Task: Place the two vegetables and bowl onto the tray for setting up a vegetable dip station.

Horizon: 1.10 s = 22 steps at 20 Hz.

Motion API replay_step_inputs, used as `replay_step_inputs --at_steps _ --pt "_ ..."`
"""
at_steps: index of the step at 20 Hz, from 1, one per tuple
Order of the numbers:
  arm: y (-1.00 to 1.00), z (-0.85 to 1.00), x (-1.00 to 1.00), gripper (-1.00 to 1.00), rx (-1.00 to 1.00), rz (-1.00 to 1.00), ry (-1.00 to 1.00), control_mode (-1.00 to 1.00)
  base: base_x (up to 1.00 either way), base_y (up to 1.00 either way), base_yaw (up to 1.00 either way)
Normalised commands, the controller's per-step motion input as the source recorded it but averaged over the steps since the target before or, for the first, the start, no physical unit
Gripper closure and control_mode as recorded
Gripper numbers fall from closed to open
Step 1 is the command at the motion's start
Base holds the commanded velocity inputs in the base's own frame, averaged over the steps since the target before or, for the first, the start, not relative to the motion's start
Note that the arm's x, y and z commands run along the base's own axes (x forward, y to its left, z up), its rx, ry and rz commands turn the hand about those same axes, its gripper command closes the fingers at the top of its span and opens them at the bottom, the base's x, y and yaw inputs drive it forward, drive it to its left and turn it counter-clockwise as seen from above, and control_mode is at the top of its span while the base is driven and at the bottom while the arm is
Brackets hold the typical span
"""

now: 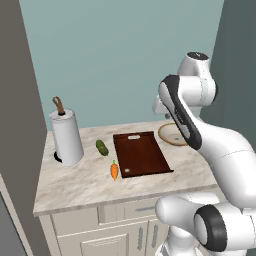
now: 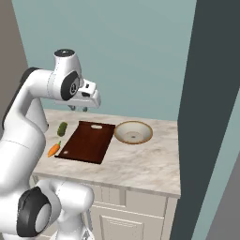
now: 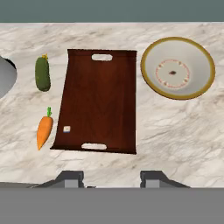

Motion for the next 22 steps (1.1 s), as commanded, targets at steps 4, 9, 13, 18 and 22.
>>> replay_step_inputs --at_steps 4,9,13,18,22 --pt "0.0 -0.06 0.02 -1.0 -0.05 0.0 0.04 -1.0 0.0 0.0 0.0" --pt "-0.19 -0.18 0.11 -1.0 -0.04 0.0 0.11 -1.0 0.0 0.0 0.0" --pt "-0.41 -0.14 0.13 -1.0 0.11 0.0 0.05 -1.0 0.0 0.0 0.0" --pt "-0.42 -0.15 0.1 -1.0 0.16 0.0 0.04 -1.0 0.0 0.0 0.0" --pt "-0.41 -0.26 0.04 -1.0 0.09 -0.03 0.0 -1.0 0.0 0.0 0.0"
